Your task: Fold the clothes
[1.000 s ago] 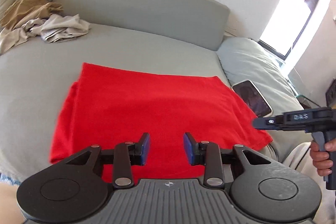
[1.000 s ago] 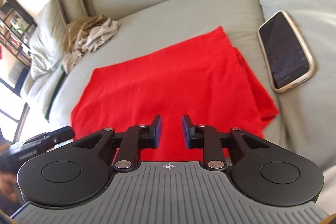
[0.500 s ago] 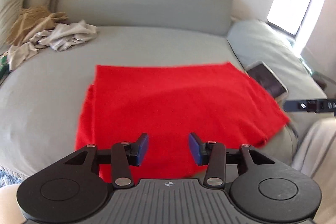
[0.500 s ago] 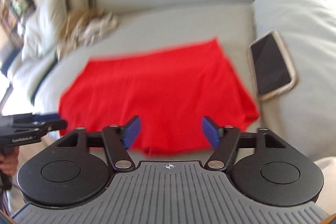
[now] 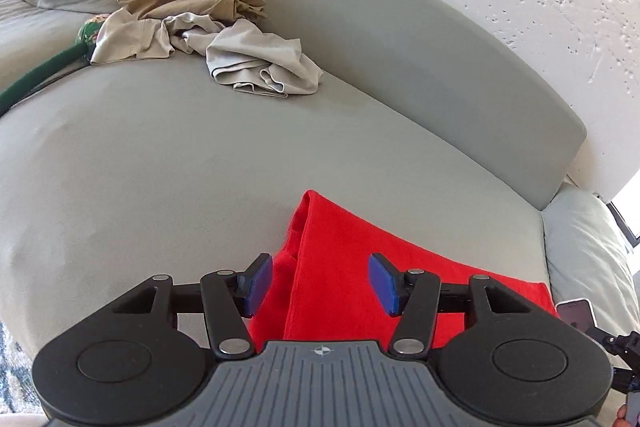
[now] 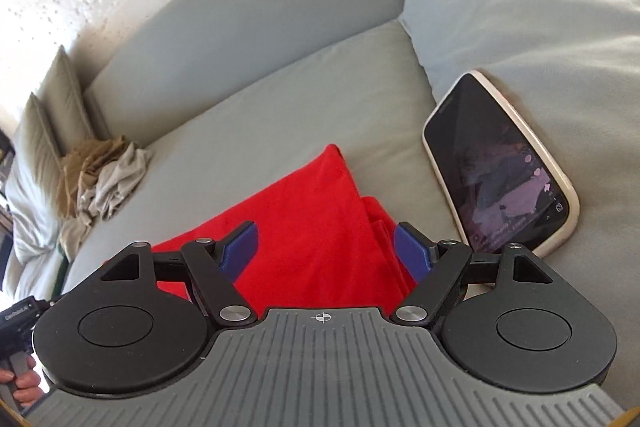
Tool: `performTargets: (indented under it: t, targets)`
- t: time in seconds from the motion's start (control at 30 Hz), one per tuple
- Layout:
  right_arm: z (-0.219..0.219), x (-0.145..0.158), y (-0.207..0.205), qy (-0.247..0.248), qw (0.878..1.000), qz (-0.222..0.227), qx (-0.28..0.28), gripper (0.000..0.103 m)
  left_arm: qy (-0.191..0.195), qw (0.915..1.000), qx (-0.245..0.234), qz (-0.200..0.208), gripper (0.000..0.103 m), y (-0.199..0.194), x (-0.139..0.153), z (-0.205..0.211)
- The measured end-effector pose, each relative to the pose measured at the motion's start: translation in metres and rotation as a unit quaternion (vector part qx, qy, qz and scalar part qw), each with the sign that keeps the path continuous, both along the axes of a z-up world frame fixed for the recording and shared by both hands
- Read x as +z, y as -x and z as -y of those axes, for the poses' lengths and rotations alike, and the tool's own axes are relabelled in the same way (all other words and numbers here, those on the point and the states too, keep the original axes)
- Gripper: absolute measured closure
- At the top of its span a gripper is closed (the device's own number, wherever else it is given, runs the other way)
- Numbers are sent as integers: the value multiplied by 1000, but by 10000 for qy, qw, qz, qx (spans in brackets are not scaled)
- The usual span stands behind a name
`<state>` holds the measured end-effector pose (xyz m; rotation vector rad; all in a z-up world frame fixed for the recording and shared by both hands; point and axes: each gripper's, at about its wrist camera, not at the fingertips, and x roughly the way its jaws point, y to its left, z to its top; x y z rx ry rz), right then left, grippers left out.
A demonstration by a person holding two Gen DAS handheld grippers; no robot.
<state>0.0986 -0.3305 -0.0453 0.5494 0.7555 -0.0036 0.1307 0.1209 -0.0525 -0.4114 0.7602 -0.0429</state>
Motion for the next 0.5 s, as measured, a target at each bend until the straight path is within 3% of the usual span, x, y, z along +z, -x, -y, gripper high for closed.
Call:
performTargets:
  t: [0.27, 0.4, 0.43, 0.5]
  targets:
    - [17, -25, -69, -876, 9951, -239, -402, 25, -334, 9977, -356, -465, 53, -60, -17, 19]
    - [17, -47, -100, -1018, 9932, -424, -384, 44, -693, 9936, -683, -572, 59, -76, -26, 30]
    - [14, -51, -107, -952, 9939, -449, -331, 48, -688, 9932, -739, -583, 64, -80, -28, 31]
    - [6, -56, -118, -701, 9963, -456, -189, 57, -689, 9923, -835, -596, 98, -87, -33, 32]
